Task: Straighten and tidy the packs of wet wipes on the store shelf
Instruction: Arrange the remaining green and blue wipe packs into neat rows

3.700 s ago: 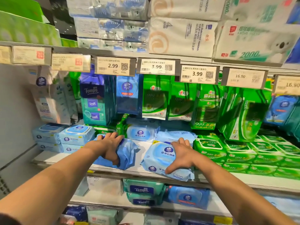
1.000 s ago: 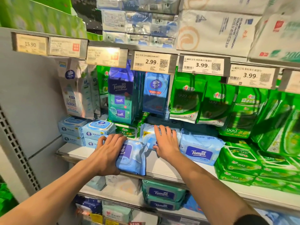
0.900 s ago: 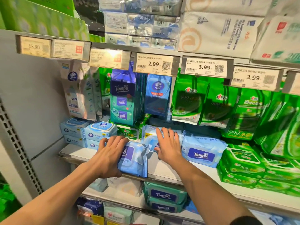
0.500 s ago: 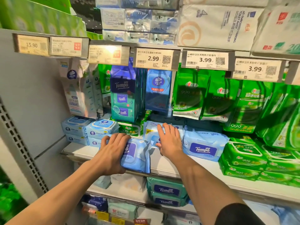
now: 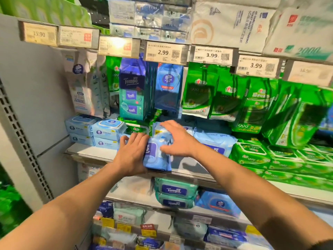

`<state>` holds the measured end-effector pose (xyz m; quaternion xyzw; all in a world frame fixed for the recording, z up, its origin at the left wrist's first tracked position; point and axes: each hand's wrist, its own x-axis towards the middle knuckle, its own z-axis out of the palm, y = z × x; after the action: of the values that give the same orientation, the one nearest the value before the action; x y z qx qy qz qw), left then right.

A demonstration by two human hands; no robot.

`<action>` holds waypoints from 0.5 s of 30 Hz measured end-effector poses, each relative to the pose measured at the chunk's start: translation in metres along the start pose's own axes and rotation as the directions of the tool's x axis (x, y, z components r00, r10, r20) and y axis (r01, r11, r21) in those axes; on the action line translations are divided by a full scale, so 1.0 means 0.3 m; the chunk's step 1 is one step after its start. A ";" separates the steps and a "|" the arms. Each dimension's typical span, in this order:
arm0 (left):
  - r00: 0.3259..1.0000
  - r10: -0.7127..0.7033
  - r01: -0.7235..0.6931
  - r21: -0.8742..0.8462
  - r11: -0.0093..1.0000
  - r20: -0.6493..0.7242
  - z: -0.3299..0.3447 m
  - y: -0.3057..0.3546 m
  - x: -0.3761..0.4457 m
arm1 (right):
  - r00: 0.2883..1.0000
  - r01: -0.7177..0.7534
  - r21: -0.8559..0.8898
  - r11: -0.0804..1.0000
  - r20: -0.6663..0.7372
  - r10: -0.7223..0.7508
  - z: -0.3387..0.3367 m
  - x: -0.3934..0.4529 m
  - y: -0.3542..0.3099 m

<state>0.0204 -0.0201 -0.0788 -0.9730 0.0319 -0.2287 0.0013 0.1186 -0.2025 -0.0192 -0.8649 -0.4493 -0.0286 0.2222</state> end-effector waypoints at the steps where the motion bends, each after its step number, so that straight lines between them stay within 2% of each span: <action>1: 1.000 0.000 -0.001 -0.021 1.000 -0.028 0.005 0.033 0.013 | 0.996 0.029 -0.130 0.991 0.085 -0.018 -0.003 -0.024 -0.018; 3: 0.998 0.000 -0.004 -0.065 0.998 -0.066 0.017 0.102 0.048 | 0.987 0.095 -0.413 0.906 0.160 -0.030 0.012 -0.072 -0.032; 5: 0.998 -0.003 -0.002 -0.096 0.995 -0.057 0.029 0.173 0.082 | 0.992 0.085 -0.544 0.834 0.121 -0.022 0.037 -0.114 -0.019; 9: 0.998 0.070 -0.070 -0.064 0.995 -0.005 0.039 0.293 0.135 | 0.997 -0.064 -0.535 0.842 -0.008 0.071 0.029 -0.187 0.065; 11: 0.993 0.108 -0.105 -0.060 0.993 0.047 0.040 0.324 0.153 | 0.994 -0.098 -0.518 0.849 -0.018 0.104 0.017 -0.226 0.106; 15: 0.986 -0.002 0.020 -0.109 0.994 0.167 -0.019 0.242 0.194 | 0.996 -0.075 -0.570 0.818 -0.006 0.087 -0.005 -0.293 0.147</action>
<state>0.0654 -0.0961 -0.0489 -0.9874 0.0390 -0.1447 -0.0512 0.1014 -0.2923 -0.0556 -0.9103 -0.3851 -0.1433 -0.0498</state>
